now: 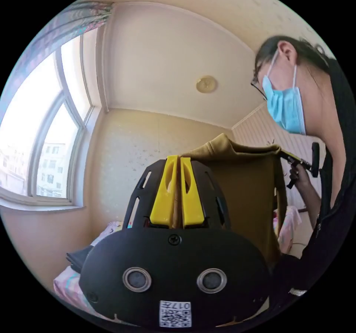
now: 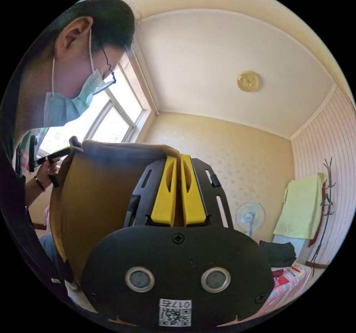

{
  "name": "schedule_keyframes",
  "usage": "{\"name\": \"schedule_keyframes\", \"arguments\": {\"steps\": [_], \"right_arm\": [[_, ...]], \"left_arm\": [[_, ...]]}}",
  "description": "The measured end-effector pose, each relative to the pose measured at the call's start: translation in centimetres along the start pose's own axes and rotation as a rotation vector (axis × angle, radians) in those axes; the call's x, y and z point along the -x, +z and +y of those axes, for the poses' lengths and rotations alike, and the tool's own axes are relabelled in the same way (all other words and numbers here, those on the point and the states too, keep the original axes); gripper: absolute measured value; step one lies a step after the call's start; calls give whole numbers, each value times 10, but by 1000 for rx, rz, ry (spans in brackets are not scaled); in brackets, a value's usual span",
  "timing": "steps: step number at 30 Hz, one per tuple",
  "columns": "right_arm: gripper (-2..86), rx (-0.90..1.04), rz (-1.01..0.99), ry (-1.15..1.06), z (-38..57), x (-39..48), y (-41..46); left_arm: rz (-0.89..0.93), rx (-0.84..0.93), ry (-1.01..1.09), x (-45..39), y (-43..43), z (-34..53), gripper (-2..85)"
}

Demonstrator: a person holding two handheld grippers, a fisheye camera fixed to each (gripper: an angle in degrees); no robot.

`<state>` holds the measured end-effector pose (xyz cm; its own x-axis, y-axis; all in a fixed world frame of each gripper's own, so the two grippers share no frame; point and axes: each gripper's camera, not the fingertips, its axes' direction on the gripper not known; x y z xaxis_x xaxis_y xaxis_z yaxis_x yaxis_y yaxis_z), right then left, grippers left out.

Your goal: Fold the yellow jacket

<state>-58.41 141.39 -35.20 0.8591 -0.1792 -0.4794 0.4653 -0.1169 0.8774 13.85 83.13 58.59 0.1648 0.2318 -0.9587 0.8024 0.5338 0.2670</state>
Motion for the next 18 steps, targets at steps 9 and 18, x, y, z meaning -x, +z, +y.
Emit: {"name": "schedule_keyframes", "arguments": {"steps": [9, 18], "right_arm": [[25, 210, -39, 150, 86, -95, 223], [100, 848, 173, 254, 319, -167, 545]], "left_arm": [[150, 40, 41, -3, 245, 19, 0], [342, 712, -546, 95, 668, 234, 50]]}}
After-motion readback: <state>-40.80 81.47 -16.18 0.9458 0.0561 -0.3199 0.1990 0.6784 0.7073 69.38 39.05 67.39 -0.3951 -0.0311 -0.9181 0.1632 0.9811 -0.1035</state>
